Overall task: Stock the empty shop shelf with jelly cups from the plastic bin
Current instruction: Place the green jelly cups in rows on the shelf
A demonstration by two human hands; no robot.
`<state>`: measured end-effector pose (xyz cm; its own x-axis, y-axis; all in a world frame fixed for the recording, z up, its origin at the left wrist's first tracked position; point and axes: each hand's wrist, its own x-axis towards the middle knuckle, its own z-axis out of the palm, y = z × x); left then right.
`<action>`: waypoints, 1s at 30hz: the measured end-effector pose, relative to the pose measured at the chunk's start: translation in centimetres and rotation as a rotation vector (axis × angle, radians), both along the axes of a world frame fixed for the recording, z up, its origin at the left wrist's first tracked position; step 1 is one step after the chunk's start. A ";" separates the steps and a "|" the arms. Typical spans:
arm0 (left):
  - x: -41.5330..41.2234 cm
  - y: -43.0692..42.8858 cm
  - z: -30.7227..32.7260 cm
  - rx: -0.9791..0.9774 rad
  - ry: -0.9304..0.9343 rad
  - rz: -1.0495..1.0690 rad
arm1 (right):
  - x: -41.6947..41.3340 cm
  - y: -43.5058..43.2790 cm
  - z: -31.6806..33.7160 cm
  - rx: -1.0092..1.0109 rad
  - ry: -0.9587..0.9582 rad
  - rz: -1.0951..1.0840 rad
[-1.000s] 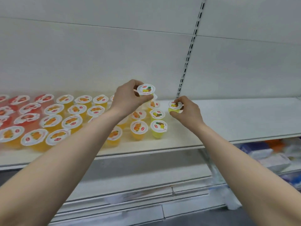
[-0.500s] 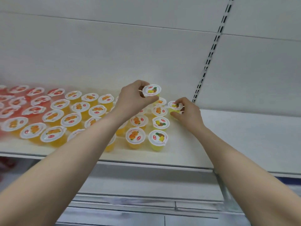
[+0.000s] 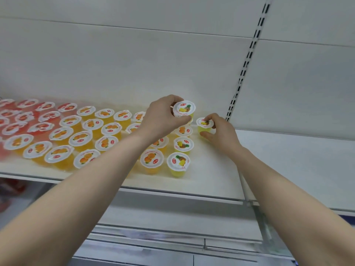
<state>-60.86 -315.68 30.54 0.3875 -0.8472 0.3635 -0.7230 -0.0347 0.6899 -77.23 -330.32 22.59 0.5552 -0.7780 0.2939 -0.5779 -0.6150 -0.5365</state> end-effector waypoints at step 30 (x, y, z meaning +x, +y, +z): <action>-5.2 -3.3 -5.1 0.230 -0.544 0.083 | -5.2 -0.4 2.3 -0.386 0.211 0.095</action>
<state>-66.08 -318.99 25.45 0.2654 -0.9025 0.3392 -0.9590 -0.2108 0.1895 -82.38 -330.77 24.89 0.6980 -0.5762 0.4251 -0.5810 -0.8028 -0.1340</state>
